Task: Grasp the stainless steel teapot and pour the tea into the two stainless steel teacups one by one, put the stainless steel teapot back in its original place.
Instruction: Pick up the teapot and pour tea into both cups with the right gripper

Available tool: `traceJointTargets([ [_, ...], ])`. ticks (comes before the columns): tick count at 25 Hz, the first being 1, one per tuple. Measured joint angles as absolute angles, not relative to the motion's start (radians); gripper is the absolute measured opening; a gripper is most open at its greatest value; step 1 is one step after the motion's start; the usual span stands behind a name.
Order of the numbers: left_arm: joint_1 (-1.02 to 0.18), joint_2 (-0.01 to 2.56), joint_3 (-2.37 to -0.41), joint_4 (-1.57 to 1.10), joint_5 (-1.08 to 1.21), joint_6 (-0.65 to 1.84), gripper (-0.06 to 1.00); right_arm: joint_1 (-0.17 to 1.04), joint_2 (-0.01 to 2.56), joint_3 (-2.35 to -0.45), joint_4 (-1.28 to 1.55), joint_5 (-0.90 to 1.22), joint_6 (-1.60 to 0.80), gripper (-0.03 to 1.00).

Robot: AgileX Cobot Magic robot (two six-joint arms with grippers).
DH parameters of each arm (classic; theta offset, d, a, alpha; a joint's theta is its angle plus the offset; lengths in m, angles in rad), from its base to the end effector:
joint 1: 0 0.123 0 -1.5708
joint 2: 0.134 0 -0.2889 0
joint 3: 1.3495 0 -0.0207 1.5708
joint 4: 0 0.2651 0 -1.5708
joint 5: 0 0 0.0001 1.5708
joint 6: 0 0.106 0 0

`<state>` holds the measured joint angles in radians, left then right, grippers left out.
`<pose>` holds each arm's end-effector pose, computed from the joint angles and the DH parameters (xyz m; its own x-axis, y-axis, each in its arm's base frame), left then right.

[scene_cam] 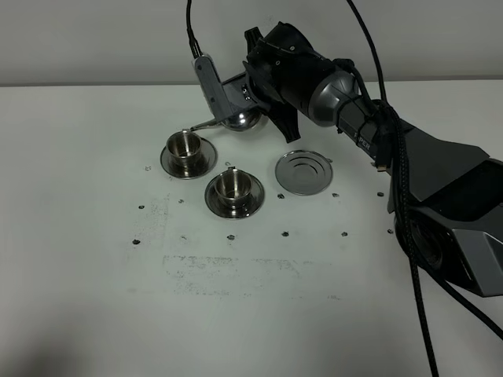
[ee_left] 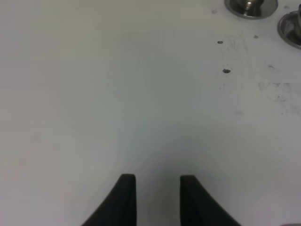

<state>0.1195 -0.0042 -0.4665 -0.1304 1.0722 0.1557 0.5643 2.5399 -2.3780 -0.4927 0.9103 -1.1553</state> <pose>0.0206 -0.0097 0.2668 -0.4849 0.0348 -0.8739 0.0257 0.9993 0.0255 0.5138 0.2783 0.1757 0.2387 -0.9415 0.2377 -0.7002 -0.3365 -0.6297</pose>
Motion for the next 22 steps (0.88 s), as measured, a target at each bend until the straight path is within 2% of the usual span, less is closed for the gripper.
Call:
traceJointTargets([
  [22, 0.120, -0.004, -0.466, -0.130, 1.072, 0.156, 0.28, 0.576, 2.566, -2.378, -0.600, 0.886, -1.121, 0.18],
])
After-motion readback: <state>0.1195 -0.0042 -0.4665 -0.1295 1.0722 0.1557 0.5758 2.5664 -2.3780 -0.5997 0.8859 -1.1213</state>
